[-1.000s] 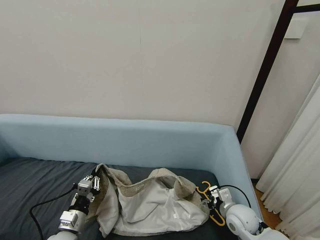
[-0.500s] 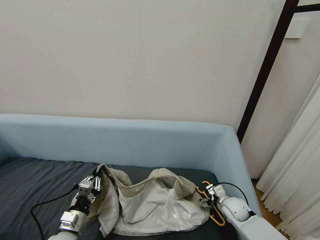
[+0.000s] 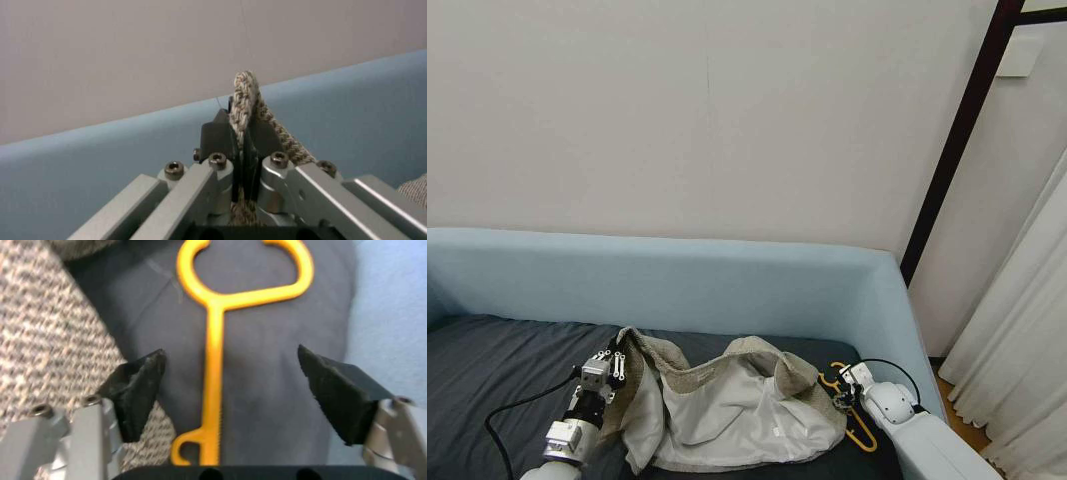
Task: Pick up the clothes from the sofa and hang them on the clothes hanger.
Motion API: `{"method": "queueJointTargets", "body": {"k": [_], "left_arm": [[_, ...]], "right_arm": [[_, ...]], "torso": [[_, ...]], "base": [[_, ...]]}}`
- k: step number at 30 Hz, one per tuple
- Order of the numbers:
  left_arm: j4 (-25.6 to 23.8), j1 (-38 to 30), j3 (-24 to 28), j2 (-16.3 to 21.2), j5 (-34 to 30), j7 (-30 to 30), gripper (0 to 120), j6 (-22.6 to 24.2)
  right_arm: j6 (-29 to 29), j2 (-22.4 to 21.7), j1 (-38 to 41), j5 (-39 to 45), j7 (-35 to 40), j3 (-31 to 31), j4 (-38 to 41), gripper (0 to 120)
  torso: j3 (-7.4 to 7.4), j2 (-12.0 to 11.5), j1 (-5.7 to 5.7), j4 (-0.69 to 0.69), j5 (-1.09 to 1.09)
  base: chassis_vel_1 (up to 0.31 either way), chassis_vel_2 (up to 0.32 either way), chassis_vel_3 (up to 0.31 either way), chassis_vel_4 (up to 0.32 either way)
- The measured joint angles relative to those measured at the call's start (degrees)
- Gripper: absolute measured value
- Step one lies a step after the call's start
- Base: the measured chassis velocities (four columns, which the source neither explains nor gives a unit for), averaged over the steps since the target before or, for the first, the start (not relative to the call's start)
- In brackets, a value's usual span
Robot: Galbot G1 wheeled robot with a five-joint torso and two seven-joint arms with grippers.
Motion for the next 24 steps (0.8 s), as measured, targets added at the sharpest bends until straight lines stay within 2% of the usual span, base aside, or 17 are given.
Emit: {"method": "queueJointTargets", "body": {"k": [4,5,9,11,14,15,19,21,24], "left_arm": [[0.52,-0.53,0.45,-0.12,-0.05,-0.19,0,0.13],[0.52,-0.53,0.45,-0.12,-0.05,-0.19,0,0.13],[1.02,-0.93,0.72,-0.18,-0.23,-0.37,0,0.18],[1.07,-0.95,0.75,-0.18,-0.24,-0.39,0,0.18],[1.47,-1.25,1.06,-0.15,-0.41,-0.47,0,0.19],[1.47,-1.25,1.06,-0.15,-0.41,-0.47,0,0.19],[1.66,-1.6,1.42,-0.12,-0.6,-0.51,0,0.21],[1.7,-1.73,1.57,-0.12,-0.65,-0.52,0,0.26],[1.72,-1.95,1.84,-0.14,-0.74,-0.54,0,0.34]], "right_arm": [[-0.7,0.61,0.31,-3.28,-3.27,0.45,-1.62,56],[-0.7,0.61,0.31,-3.28,-3.27,0.45,-1.62,56],[-0.7,1.27,1.2,-5.59,-5.11,0.97,-3.77,40],[-0.7,1.35,1.27,-5.76,-5.24,1.05,-3.98,37],[-0.87,1.72,1.65,-6.68,-5.92,1.43,-5.0,21],[-0.87,1.72,1.65,-6.68,-5.92,1.43,-5.0,21],[-1.41,1.75,1.75,-7.25,-6.15,1.49,-5.09,4],[-1.38,1.75,1.75,-7.33,-5.34,1.48,-4.99,4],[0.32,1.72,1.61,-5.2,3.37,1.03,-4.28,4]], "torso": [[0.0,0.0,0.0,0.01,0.0],[0.0,0.0,0.0,0.01,0.0],[-0.01,0.01,0.0,0.02,0.0],[-0.01,0.01,0.0,0.02,0.0],[0.0,0.01,0.0,0.02,0.01],[0.0,0.01,0.0,0.02,0.01],[0.0,0.01,0.0,0.01,0.01],[0.0,0.01,0.0,0.0,0.01],[0.0,0.0,0.0,-0.03,0.0]], "base": [[0.0,0.0,0.0,0.0],[0.0,0.0,0.0,0.0],[0.0,0.0,0.0,0.0],[0.0,0.0,0.0,0.0],[0.0,0.0,0.0,0.0],[0.0,0.0,0.0,0.0],[0.0,0.0,0.0,0.0],[0.0,0.0,0.0,0.0],[0.0,0.0,0.0,0.0]]}}
